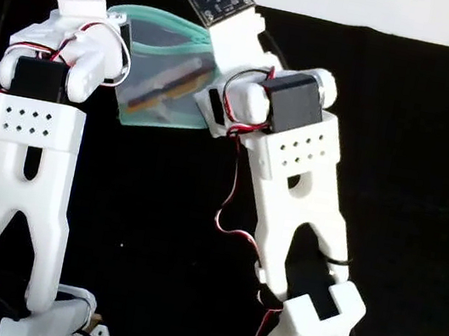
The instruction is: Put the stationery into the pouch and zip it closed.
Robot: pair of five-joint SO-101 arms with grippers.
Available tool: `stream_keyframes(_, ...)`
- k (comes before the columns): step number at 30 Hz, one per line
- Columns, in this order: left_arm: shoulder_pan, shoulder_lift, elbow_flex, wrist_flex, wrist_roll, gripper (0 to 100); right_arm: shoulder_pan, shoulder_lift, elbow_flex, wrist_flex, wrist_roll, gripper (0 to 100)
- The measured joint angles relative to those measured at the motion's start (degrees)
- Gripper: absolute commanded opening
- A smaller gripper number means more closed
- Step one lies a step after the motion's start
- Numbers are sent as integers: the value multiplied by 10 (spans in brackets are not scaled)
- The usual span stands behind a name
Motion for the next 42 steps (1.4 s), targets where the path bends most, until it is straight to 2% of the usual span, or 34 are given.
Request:
stream_keyframes(5,0,0,0,0,0,7,0,-27,69,0,1,188)
stream_keyframes(12,0,0,0,0,0,7,-1,-191,270,-30,0,188)
stream_keyframes(22,2,0,0,0,0,7,-1,-340,622,-249,-2,188)
stream_keyframes(35,2,0,0,0,0,7,-1,-342,774,-404,-2,188)
stream_keyframes(42,2,0,0,0,0,7,39,-340,870,-605,-4,188)
